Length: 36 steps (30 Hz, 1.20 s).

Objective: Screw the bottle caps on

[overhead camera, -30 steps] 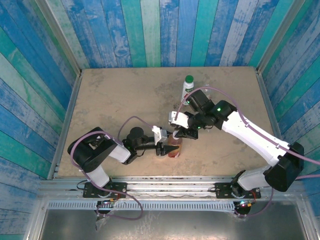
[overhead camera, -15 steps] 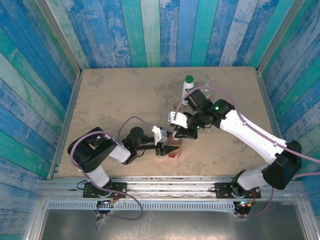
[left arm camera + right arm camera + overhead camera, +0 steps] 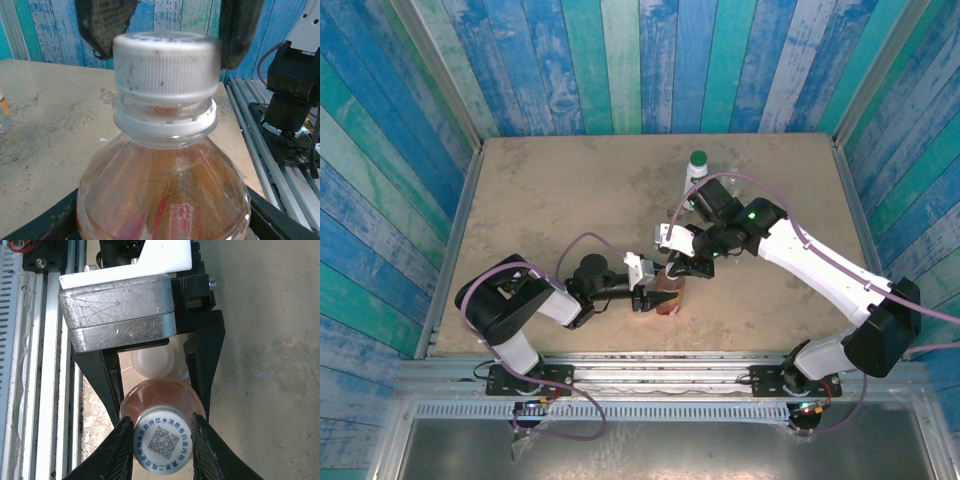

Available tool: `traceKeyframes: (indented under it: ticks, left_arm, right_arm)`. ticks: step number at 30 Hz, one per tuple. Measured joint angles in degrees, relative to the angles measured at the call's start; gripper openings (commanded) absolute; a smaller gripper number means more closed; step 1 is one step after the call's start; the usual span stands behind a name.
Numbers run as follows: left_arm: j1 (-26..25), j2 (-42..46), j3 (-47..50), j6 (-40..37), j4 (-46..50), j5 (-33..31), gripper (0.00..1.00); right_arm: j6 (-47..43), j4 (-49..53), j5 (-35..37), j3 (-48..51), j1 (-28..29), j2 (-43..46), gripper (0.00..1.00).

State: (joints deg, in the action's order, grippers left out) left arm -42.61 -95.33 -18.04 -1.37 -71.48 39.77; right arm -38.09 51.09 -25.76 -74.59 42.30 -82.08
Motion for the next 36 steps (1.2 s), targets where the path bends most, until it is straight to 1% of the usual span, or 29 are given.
traceKeyframes:
  ticks: [4,8,13,18,22,26,29,36]
  left_arm:
    - [0.0,0.0,-0.02,0.07,-0.09,-0.28,0.62]
    - [-0.04,0.0,-0.07,0.87,-0.17,-1.55,0.62]
    - [-0.55,-0.07,-0.22,2.54,-0.5,-4.09,0.61]
    - [-0.9,-0.59,-0.98,2.89,-0.42,-5.73,0.62]
    - [-0.96,-1.11,-1.62,2.78,-0.37,-6.45,0.62]
    - [-1.01,-1.49,-2.36,2.64,0.15,-6.47,0.62]
    - [-1.01,-1.51,-2.78,2.67,0.72,-6.51,0.62]
    - [-1.11,-1.51,-2.97,2.51,1.14,-6.69,0.62]
  right_arm:
    - [1.81,-0.04,0.52,0.0,0.26,0.0,0.22]
    - [7.89,-0.55,3.45,-0.2,1.11,0.11,0.22]
    - [19.67,-2.97,10.97,1.29,3.48,2.16,0.24]
    - [32.68,-5.33,18.51,3.17,6.32,4.22,0.19]
    - [42.36,-5.49,22.47,3.19,7.58,4.26,0.19]
    - [49.81,-4.74,24.48,2.67,7.82,3.8,0.19]
    - [53.64,-2.49,25.49,0.59,7.91,2.27,0.19]
    - [58.29,1.86,26.05,-3.37,7.91,-0.7,0.21]
